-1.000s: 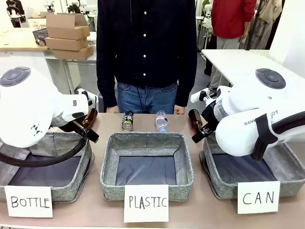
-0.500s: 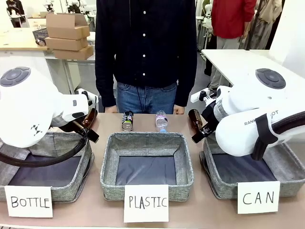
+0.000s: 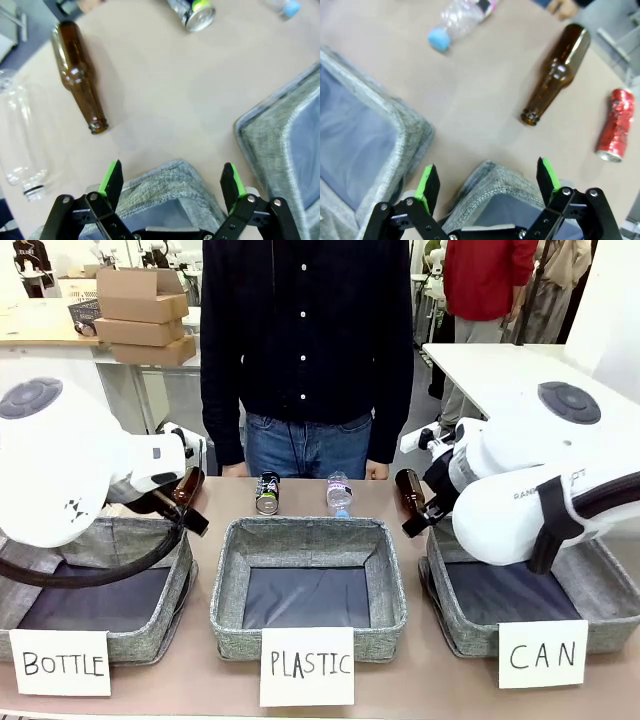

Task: Sort the can waste into the basket.
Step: Pick up the can waste from the table and place it in the right Fabric basket.

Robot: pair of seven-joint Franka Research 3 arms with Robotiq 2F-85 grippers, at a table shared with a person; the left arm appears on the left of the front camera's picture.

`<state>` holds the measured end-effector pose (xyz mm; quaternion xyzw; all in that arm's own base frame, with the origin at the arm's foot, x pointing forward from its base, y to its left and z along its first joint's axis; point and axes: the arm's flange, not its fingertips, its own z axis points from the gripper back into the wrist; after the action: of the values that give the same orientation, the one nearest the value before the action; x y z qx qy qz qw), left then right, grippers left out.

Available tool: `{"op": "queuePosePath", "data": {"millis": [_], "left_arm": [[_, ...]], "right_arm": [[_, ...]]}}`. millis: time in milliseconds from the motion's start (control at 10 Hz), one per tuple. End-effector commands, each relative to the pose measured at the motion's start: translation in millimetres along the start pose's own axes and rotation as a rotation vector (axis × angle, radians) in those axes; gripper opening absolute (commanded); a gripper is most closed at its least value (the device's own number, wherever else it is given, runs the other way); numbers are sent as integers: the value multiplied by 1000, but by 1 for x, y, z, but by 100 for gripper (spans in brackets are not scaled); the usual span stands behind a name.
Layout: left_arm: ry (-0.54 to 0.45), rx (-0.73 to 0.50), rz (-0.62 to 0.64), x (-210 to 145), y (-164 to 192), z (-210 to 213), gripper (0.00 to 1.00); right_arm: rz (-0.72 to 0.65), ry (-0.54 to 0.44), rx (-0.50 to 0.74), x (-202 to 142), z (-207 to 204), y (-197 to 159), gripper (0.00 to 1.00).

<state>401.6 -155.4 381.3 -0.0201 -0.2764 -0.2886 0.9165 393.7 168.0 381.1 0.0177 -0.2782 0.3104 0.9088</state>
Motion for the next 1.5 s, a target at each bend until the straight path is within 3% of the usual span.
{"op": "queuePosePath", "data": {"millis": [0,100,200,300,400,500,600,700,900,1000,1100,1200,1400], "left_arm": [[-105,-37,72,-3,-26,95,100],[-153,-76,39,-22,-44,138,100],[-188,-102,30,-47,-57,164,100],[-190,-51,30,-64,-62,164,100],[-163,-66,21,36,-36,125,100],[-163,-66,21,36,-36,125,100],[-200,-72,9,33,-48,175,100],[-231,-262,14,33,-40,179,100],[-405,-755,147,-10,10,202,100],[-474,-855,278,-35,34,202,100],[-579,-918,435,-56,52,190,100],[-623,-964,517,-65,59,177,100],[-573,-991,580,-54,65,165,100]], "right_arm": [[-81,-77,94,2,91,7,100],[-107,-2,122,-11,133,17,100],[-99,-47,138,-32,165,28,100],[-86,-63,47,-49,170,35,100],[-72,-45,105,18,120,18,100],[-72,-45,105,18,120,18,100],[-69,-64,101,10,173,24,100],[-206,-125,232,4,174,6,100],[-678,-285,656,-36,193,-54,100],[-844,-297,848,-61,196,-83,100],[-924,-363,1062,-88,199,-106,100],[-1009,-450,1088,-107,200,-118,100],[-1050,-564,1077,-128,208,-130,100]]}}
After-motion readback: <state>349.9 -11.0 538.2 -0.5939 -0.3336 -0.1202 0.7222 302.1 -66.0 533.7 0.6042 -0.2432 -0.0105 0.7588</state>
